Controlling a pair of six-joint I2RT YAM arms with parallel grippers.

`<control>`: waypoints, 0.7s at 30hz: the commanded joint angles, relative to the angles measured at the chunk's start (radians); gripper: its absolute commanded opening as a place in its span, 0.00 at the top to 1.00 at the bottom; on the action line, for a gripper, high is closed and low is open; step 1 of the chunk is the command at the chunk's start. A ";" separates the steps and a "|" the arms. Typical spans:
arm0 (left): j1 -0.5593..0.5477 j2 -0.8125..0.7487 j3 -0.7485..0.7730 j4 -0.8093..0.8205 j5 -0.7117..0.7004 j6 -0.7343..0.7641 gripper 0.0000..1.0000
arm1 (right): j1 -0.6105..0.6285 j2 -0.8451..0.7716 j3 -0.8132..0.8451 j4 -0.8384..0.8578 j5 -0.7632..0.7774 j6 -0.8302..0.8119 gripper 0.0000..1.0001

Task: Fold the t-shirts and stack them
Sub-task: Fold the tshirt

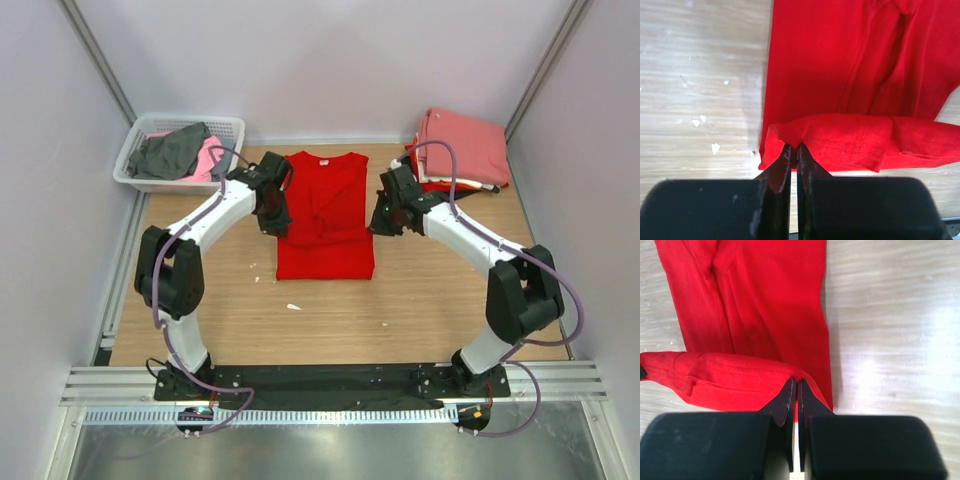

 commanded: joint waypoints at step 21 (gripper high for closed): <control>0.194 0.539 0.943 -0.409 0.090 0.138 0.42 | -0.153 0.347 0.501 -0.093 -0.113 -0.105 0.26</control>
